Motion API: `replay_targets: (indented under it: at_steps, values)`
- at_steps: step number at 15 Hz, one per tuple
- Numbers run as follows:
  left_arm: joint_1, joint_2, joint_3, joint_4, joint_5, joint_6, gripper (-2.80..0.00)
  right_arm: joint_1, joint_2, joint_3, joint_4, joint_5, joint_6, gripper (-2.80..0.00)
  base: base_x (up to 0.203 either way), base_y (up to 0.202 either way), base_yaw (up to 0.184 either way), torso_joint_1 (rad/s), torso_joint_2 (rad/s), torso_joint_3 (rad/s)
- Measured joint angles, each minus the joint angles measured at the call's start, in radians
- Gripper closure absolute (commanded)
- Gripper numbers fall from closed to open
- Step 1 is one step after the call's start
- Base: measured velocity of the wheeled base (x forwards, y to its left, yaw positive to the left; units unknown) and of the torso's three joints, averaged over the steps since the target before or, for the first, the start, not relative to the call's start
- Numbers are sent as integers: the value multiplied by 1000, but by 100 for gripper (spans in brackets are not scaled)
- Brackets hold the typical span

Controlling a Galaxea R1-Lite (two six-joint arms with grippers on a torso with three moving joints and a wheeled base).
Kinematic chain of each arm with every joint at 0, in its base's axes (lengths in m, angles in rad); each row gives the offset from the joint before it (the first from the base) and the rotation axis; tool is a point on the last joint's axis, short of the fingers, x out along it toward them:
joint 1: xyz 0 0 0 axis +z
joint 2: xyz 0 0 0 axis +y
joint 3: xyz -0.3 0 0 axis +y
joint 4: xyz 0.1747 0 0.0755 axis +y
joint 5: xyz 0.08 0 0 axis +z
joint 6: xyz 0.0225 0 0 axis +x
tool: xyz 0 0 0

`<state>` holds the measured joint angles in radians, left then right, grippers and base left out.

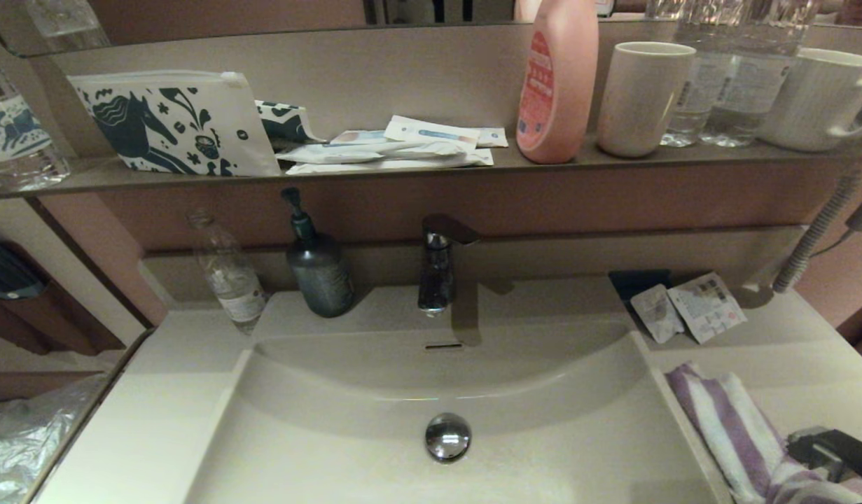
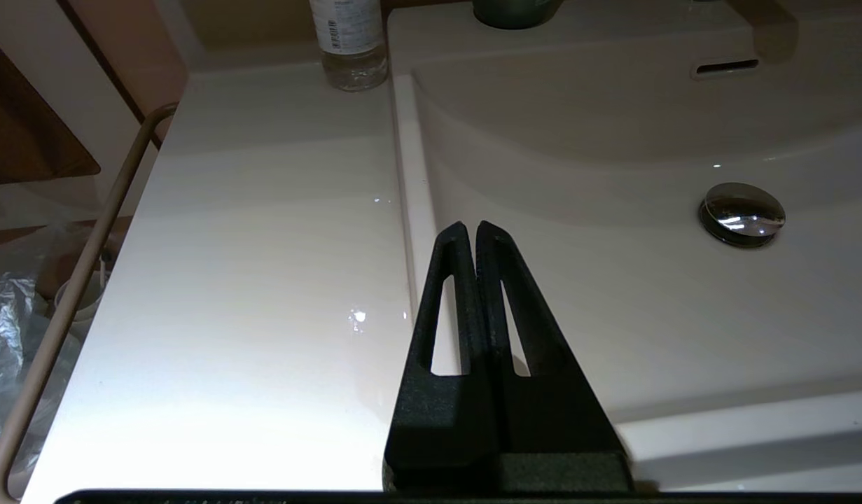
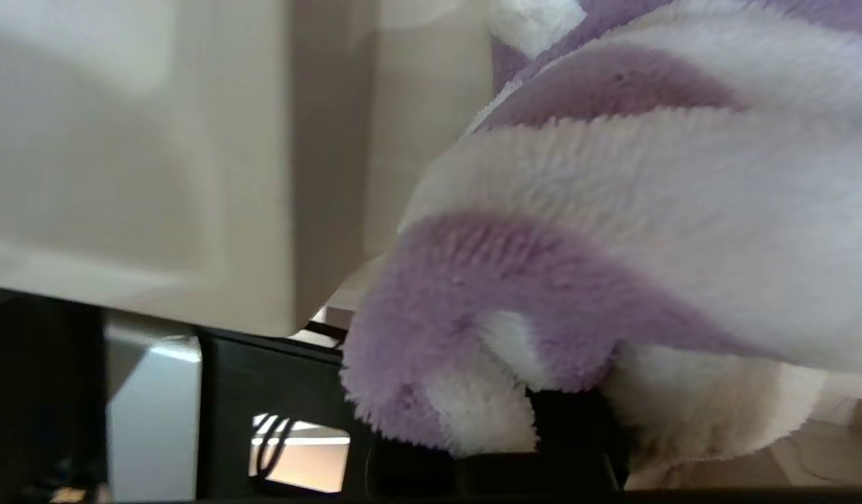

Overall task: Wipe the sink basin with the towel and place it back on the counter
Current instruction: Wipe the sink

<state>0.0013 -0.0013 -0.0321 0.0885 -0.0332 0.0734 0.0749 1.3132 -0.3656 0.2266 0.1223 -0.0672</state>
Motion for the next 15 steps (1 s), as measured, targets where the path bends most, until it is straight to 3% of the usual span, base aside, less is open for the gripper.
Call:
replay_targets:
  at_steps: [2,5,9,13,15]
  values:
    - [0,0,0,0,-1,0,0,-13,28,6,-47,-63,-11,0,0,0,0,0,0,0]
    - [0,0,0,0,0,0,0,-100,86,10,-184,-169,-70,0,0,0,0,0,0,0]
    - [0,0,0,0,0,0,0,-245,171,3,-313,-178,-163,0,0,0,0,0,0,0]
    - [0,0,0,0,0,0,0,-447,281,-23,-481,-177,-285,0,0,0,0,0,0,0]
    - [0,0,0,0,-1,0,0,-530,322,-71,-525,-159,-301,0,0,0,0,0,0,0]
